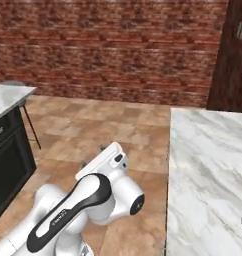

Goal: Move the drinks to the dining counter.

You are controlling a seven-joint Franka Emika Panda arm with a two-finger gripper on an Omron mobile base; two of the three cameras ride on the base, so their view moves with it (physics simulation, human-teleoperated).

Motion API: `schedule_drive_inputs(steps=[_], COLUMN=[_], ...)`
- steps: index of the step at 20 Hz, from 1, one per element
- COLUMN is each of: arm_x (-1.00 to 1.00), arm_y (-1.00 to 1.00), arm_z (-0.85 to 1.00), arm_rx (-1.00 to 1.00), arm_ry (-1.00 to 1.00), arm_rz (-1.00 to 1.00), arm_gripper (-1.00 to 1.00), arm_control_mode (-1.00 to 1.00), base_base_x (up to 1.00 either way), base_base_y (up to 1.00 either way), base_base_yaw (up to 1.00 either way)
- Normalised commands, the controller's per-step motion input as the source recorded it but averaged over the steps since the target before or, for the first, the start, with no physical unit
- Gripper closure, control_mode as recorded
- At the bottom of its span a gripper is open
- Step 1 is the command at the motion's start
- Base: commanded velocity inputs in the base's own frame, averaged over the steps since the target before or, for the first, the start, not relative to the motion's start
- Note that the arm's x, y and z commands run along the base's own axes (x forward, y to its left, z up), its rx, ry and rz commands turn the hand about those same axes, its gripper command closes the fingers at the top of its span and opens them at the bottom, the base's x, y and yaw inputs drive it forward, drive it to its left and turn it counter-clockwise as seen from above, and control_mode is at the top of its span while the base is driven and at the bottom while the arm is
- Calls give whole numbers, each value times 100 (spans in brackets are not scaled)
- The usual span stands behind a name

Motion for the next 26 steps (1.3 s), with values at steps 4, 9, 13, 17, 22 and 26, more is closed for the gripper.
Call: schedule_drive_inputs(steps=[4, 9, 13, 17, 22, 26], arm_x=[0, 0, 0, 0, 0, 0], arm_y=[0, 0, 0, 0, 0, 0], arm_z=[0, 0, 0, 0, 0, 0], arm_rx=[0, 0, 0, 0, 0, 0], arm_ry=[0, 0, 0, 0, 0, 0], arm_rz=[0, 0, 0, 0, 0, 0], arm_gripper=[-100, -100, -100, -100, -100, -100], arm_control_mode=[100, 100, 100, 100, 100, 100], base_base_x=[-17, -38, -43, -22, 0, 12], base_base_y=[36, 38, 27, 3, -19, -51], base_base_yaw=[-84, -77, -73, -61, -46, -38])
